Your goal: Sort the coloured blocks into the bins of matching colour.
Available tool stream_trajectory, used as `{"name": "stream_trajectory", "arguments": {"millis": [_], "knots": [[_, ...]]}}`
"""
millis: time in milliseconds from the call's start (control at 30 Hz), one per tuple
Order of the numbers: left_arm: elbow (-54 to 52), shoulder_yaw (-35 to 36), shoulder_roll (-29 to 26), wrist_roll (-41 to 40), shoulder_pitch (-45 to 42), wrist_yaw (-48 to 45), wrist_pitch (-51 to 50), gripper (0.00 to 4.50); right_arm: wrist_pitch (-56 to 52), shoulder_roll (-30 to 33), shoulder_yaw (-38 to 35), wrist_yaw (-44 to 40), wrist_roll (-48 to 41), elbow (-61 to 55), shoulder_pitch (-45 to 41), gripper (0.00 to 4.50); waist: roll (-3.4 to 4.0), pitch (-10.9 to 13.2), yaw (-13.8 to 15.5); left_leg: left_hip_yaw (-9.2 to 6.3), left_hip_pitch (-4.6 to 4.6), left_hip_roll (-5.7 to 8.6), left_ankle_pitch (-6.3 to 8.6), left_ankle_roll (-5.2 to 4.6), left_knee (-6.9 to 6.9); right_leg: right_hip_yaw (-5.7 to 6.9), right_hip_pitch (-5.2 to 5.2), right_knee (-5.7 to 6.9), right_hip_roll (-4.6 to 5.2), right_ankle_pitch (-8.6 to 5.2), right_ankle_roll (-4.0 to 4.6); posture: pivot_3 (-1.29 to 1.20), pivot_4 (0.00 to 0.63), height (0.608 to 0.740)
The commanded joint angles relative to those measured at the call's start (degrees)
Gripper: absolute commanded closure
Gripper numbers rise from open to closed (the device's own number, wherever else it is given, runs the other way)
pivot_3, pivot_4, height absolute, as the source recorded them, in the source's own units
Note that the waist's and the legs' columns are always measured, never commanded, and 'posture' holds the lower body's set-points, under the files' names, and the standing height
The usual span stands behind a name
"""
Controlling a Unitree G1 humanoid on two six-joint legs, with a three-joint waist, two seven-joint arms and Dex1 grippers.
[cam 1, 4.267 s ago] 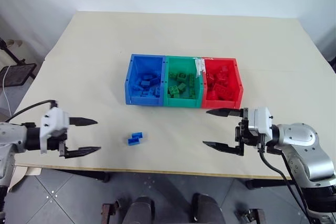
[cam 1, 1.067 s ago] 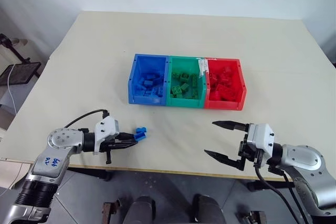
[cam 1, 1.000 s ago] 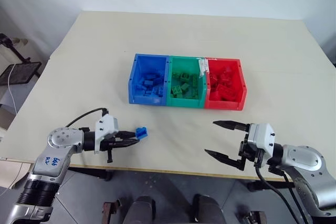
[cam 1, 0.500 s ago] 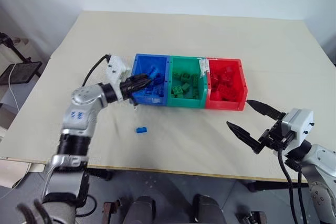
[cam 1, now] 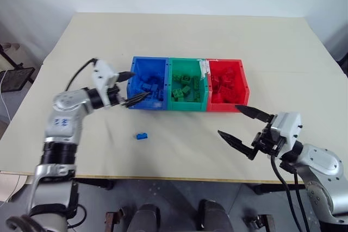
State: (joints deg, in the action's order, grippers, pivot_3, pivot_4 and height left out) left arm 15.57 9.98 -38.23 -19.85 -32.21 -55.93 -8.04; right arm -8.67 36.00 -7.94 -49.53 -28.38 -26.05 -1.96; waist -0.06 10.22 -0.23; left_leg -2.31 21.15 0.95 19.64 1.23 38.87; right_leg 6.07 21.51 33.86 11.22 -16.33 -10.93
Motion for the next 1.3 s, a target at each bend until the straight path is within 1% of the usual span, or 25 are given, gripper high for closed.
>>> {"name": "stream_trajectory", "arguments": {"millis": [33,100,133,233,367,467,567,667,767,833,933,1033,1100,1300], "knots": [[-0.1,5.3,-4.8,-1.6,4.1,-4.2,4.8,0.03,2.1,1.9,2.6,-4.6,1.2,1.8,-2.4,0.00,-0.01,0.0,0.1,0.00,0.00,0.00,0.00,0.00,0.00,0.00,0.00,0.00,0.00,0.00,0.00,0.00,0.150,0.740],[2.8,6.9,-8.0,-1.7,7.0,-7.2,5.7,0.03,2.2,2.3,4.0,-6.6,1.5,3.3,-3.9,0.00,-0.01,0.0,0.4,-0.01,0.02,0.03,0.00,0.00,0.02,0.00,-0.01,-0.01,0.02,0.00,0.00,0.00,0.150,0.740],[5.0,7.4,-9.8,-0.7,8.4,-8.4,8.2,0.03,2.1,2.3,4.8,-7.3,1.6,4.2,-4.9,0.00,-0.01,0.0,0.5,-0.02,0.03,0.03,0.01,-0.01,0.03,0.01,-0.02,-0.01,0.02,0.00,0.00,0.00,0.150,0.740],[8.7,8.2,-14.3,0.4,11.7,-11.7,11.0,0.03,1.7,1.6,7.8,-9.4,2.2,6.6,-8.9,0.00,-0.01,0.0,0.2,-0.01,0.02,0.03,0.01,-0.01,0.02,0.01,-0.02,0.00,0.01,0.00,0.00,0.00,0.150,0.740],[7.5,7.4,-15.7,-0.4,13.5,-14.3,12.2,0.03,2.2,0.6,9.7,-10.5,2.7,8.0,-11.6,0.00,-0.01,0.0,0.4,-0.02,0.03,0.02,0.02,-0.01,0.01,0.02,0.00,0.01,0.01,0.00,0.00,0.00,0.150,0.740],[2.9,6.3,-15.1,-0.9,15.8,-15.1,10.6,0.03,1.4,0.4,10.0,-10.6,2.4,7.9,-12.2,0.00,-0.01,0.0,0.2,-0.02,0.03,0.02,0.03,0.00,0.02,0.03,0.00,0.02,0.01,0.00,0.00,0.00,0.150,0.740],[-8.2,1.3,-13.3,-0.2,19.5,-13.8,5.5,0.03,-1.7,1.5,8.8,-10.1,1.5,6.9,-10.6,0.00,-0.01,0.0,0.3,-0.01,0.02,0.00,0.03,0.00,0.00,0.03,0.00,0.02,0.01,0.00,0.00,0.00,0.150,0.740],[-13.2,-4.2,-10.9,3.9,17.4,-9.2,1.8,0.03,-2.3,3.0,7.4,-10.2,1.9,6.6,-8.5,0.00,-0.01,0.0,0.5,-0.02,0.03,0.01,0.03,0.00,0.02,0.02,-0.01,0.03,0.02,0.00,0.00,0.00,0.150,0.740],[-14.9,-9.4,-7.7,7.5,14.6,-5.9,-0.5,0.03,-1.8,3.6,6.2,-9.8,2.1,6.2,-6.2,0.00,-0.02,0.0,0.5,-0.01,0.03,0.02,0.03,0.00,0.05,0.02,-0.01,0.03,0.01,0.00,0.00,0.00,0.150,0.740],[-13.8,-12.2,-4.4,8.7,13.1,-4.2,-0.7,0.03,-1.0,3.4,5.8,-9.2,2.9,6.3,-4.5,0.00,-0.01,0.0,0.4,0.00,0.02,0.02,0.03,0.00,0.04,0.02,-0.01,0.04,0.01,0.00,0.00,0.00,0.150,0.740],[-11.9,-15.7,-3.2,12.0,12.3,-4.1,1.1,0.03,-0.2,3.1,5.7,-8.3,4.0,5.6,-2.5,0.00,-0.01,0.0,0.0,0.01,0.00,0.01,0.03,0.00,0.00,0.02,0.00,0.04,-0.01,0.00,0.00,0.00,0.150,0.740],[-11.5,-16.4,-2.9,11.9,11.7,-5.0,1.1,0.63,-0.7,2.4,5.2,-6.7,3.6,4.3,-1.2,0.00,0.00,0.0,0.2,0.03,-0.01,0.01,0.03,0.00,0.01,0.01,0.00,0.02,0.00,0.00,0.00,0.00,0.150,0.740],[-11.9,-16.7,-4.1,12.4,11.5,-6.0,0.8,1.21,-0.5,2.4,4.8,-5.9,3.7,3.1,0.6,0.00,0.00,0.0,0.3,0.03,0.00,0.01,0.03,0.00,0.05,0.00,-0.01,0.03,0.00,0.00,0.00,0.00,0.150,0.740],[-12.4,-17.0,-6.5,12.6,10.6,-7.4,0.5,3.13,-0.4,2.7,3.2,-4.3,3.7,0.6,4.9,0.00,0.00,0.0,0.4,0.03,0.01,0.01,0.04,0.00,0.06,-0.01,-0.02,0.02,0.00,0.00,0.00,0.00,0.150,0.740]]}}
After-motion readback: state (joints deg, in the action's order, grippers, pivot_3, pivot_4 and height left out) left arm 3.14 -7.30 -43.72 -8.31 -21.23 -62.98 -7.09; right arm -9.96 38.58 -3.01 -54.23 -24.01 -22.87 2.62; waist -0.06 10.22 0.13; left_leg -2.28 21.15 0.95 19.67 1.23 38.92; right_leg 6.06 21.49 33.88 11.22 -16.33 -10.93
